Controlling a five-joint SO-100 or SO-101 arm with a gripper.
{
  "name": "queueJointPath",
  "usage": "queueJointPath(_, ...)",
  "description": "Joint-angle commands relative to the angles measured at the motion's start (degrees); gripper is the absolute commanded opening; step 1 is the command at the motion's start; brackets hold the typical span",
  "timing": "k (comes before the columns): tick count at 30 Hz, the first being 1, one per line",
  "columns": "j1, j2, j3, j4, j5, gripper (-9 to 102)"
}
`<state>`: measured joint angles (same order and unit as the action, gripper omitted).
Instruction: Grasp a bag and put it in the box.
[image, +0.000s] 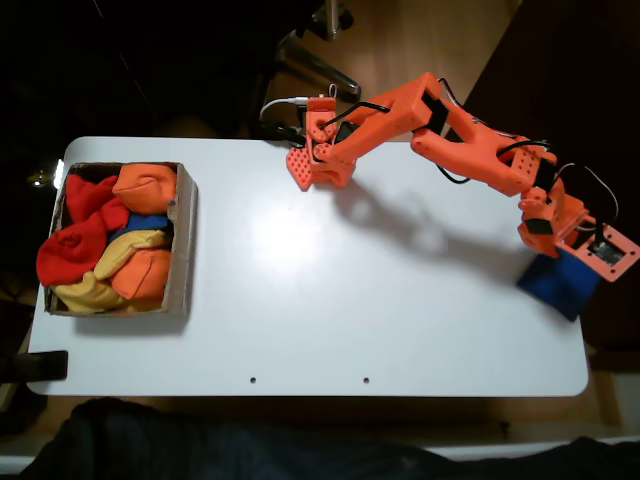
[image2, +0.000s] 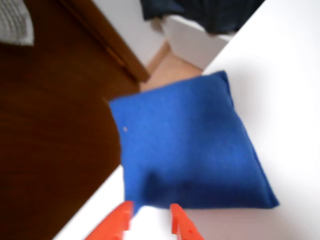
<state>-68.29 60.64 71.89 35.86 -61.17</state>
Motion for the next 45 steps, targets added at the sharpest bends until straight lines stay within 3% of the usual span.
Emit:
queueJointPath(1, -0.2, 1.0, -2.5, 0.5, -1.8, 25)
queueJointPath(18, 1.7, 4.3, 1.0, 2.6, -20.0, 42)
queueJointPath(45, 2.9, 8.5, 3.1, 2.8, -21.1, 42)
